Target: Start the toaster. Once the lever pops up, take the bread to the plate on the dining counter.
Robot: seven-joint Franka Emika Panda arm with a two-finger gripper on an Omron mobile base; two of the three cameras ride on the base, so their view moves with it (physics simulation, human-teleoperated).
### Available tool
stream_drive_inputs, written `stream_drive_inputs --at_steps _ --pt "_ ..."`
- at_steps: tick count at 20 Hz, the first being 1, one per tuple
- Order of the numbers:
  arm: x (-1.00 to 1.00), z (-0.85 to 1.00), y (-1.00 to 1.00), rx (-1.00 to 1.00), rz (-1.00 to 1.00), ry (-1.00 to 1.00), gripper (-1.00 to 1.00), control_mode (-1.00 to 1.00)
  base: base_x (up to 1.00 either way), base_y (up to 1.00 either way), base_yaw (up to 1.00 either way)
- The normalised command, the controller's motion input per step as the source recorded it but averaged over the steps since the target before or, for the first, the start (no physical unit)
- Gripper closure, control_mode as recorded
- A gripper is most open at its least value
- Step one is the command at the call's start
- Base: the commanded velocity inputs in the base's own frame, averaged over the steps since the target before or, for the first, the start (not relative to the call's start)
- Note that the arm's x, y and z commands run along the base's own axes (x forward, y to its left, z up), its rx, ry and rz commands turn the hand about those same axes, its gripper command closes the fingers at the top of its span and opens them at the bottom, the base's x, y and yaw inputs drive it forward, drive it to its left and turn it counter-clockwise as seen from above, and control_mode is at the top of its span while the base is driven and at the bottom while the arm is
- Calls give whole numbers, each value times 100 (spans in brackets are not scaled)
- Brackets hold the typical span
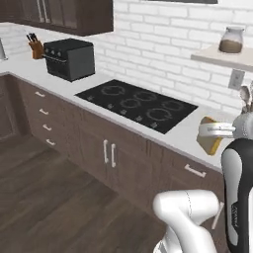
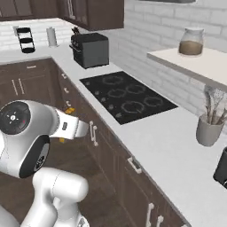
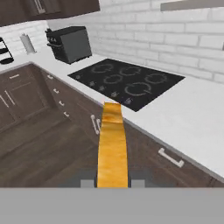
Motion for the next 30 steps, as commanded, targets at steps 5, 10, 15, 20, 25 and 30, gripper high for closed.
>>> stream_drive_inputs --at_steps 5,10,15,20,25,30 --pt "0 0 0 0 0 0 100 100 -15 0 100" --pt "0 0 0 0 0 0 100 100 -11 0 100" --pt "0 0 0 0 0 0 100 100 -13 0 100" --pt "0 0 0 0 0 0 100 100 -7 0 100" --pt "0 0 0 0 0 0 100 100 -10 8 100" --pt "0 0 0 0 0 0 100 100 -4 45 97"
